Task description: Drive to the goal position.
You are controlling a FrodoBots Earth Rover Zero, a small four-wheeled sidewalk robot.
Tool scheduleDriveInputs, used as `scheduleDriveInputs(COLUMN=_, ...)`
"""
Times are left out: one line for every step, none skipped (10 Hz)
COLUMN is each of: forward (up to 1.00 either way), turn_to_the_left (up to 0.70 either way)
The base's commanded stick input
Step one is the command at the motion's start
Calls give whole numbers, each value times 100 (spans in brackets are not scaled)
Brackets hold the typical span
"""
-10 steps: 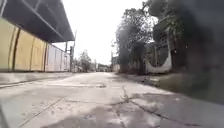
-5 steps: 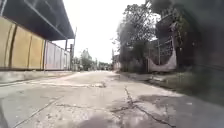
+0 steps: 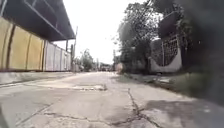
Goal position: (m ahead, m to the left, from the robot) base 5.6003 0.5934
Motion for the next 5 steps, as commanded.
scheduleDriveInputs(forward=70, turn_to_the_left=0)
scheduleDriveInputs(forward=70, turn_to_the_left=0)
scheduleDriveInputs(forward=70, turn_to_the_left=0)
scheduleDriveInputs(forward=70, turn_to_the_left=0)
scheduleDriveInputs(forward=70, turn_to_the_left=0)
